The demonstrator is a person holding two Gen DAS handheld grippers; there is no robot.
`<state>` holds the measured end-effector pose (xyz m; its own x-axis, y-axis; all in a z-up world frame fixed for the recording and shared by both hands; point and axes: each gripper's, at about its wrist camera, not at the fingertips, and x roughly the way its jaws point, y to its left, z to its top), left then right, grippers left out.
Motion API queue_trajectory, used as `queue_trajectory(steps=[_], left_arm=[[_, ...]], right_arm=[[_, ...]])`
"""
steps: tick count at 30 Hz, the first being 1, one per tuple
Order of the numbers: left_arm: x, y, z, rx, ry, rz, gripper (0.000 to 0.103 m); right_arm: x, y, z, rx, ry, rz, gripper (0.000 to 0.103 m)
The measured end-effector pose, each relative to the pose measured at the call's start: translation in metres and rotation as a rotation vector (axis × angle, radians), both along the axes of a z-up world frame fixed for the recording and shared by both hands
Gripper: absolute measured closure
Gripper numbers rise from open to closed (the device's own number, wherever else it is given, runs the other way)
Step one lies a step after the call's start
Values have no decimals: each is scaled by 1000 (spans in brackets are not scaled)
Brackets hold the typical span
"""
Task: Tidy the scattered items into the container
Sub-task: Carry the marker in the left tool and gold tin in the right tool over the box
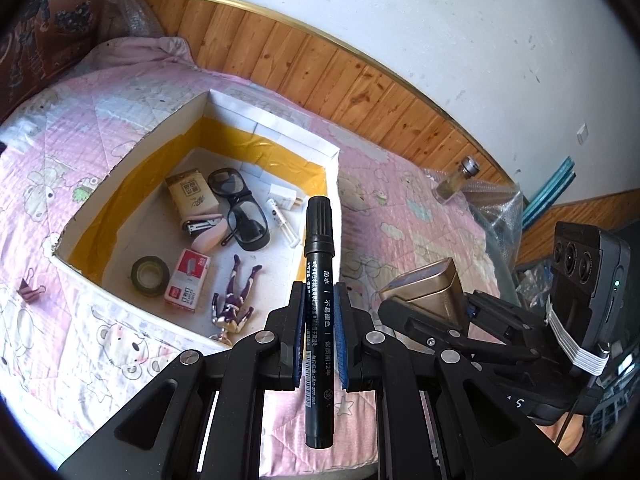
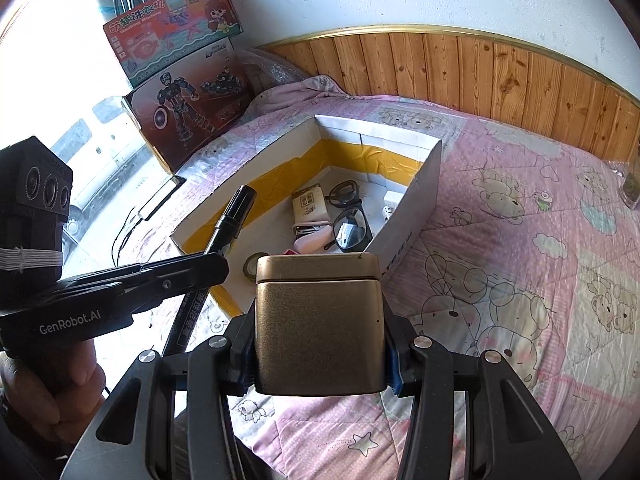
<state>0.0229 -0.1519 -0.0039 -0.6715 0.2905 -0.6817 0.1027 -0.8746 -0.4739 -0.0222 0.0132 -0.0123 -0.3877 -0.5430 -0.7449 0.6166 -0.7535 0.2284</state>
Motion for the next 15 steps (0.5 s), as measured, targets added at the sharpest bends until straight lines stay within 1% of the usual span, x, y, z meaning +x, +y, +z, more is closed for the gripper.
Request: queue_trajectory(steps=[10,15], left_arm=[[-8,-19,0,18,-7,23,90],[-20,-20,-6,29,-35,26,90]], right_arm=[[-5,-25,6,23,22,58,54],[-14,-33,8,43,37,80,54]])
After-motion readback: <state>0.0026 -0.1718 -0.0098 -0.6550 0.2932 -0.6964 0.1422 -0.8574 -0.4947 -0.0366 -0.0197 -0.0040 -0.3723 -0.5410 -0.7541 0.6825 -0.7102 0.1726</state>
